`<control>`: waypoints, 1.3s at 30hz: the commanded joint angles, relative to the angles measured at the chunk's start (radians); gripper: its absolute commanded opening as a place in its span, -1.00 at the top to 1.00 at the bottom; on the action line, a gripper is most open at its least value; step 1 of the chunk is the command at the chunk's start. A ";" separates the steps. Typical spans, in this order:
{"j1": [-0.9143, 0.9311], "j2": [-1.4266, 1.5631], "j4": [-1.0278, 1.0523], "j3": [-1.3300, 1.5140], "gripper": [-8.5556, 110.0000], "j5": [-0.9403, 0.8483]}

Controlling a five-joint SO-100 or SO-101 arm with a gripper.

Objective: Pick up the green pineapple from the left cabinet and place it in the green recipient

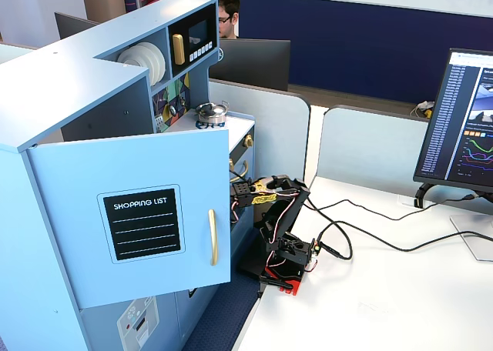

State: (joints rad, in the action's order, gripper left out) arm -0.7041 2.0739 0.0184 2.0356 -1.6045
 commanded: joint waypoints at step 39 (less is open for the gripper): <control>-0.069 -0.678 -0.087 -0.755 0.18 -0.071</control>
State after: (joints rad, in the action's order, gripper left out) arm -0.7578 1.4113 -0.0644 1.4036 -1.6460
